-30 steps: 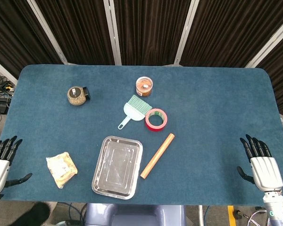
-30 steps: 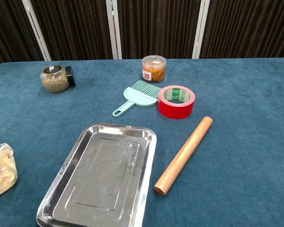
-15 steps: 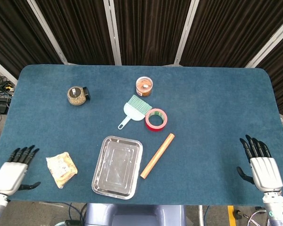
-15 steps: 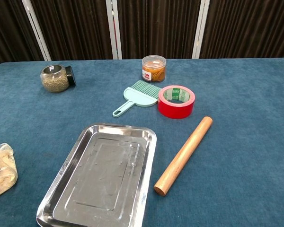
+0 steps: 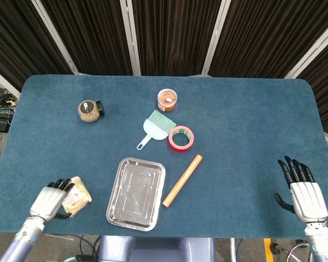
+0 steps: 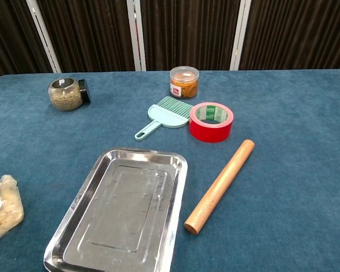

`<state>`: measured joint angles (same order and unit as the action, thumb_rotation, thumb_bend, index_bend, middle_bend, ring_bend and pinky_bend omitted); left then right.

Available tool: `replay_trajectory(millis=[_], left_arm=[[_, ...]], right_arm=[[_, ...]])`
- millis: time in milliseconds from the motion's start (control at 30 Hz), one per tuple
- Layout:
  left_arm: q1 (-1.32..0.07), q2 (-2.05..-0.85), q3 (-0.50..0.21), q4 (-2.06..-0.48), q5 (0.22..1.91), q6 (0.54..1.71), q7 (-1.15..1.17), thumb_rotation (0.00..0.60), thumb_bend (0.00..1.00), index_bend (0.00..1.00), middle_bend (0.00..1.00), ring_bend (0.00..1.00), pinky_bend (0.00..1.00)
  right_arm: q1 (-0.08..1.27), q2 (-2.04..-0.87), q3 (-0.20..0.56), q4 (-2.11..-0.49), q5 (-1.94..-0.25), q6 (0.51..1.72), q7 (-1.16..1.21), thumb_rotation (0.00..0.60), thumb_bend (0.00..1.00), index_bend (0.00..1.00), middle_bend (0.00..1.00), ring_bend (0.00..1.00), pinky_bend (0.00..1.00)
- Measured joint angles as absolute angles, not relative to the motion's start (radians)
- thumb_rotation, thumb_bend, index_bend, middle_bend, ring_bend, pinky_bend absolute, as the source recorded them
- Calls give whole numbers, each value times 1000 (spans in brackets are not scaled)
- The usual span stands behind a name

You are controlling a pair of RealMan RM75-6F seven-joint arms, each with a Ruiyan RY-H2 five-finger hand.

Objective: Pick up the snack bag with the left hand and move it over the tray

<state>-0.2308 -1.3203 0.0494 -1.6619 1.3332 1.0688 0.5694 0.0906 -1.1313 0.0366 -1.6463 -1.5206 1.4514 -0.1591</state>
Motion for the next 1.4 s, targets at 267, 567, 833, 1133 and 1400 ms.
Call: replay_trajectory(millis=[267, 567, 833, 1133, 1400], left_arm=[[-227, -1367, 29, -1648, 1354, 1165, 569, 600, 354, 650, 662, 618, 682], [-237, -1286, -26, -1832, 1462, 1267, 474, 600, 337, 606, 625, 594, 658], [-314, -1295, -83, -1978, 1503, 1250, 541, 600, 212, 283, 224, 223, 373], [-395, -1387, -95, -2042, 1378, 1162, 742, 600, 133, 0, 0, 0, 126], [-376, -1319, -84, -2056, 1375, 1215, 701, 600, 132, 0, 0, 0, 119]], right_arm=[[90, -1130, 37, -1645, -1522, 1453, -154, 600, 302, 0, 0, 0, 90], [92, -1134, 35, -1647, -1524, 1450, -165, 600, 303, 0, 0, 0, 90], [94, -1134, 37, -1647, -1522, 1448, -161, 600, 303, 0, 0, 0, 90], [92, -1126, 40, -1644, -1519, 1452, -139, 600, 302, 0, 0, 0, 90], [91, -1127, 38, -1645, -1522, 1452, -147, 600, 302, 0, 0, 0, 90]])
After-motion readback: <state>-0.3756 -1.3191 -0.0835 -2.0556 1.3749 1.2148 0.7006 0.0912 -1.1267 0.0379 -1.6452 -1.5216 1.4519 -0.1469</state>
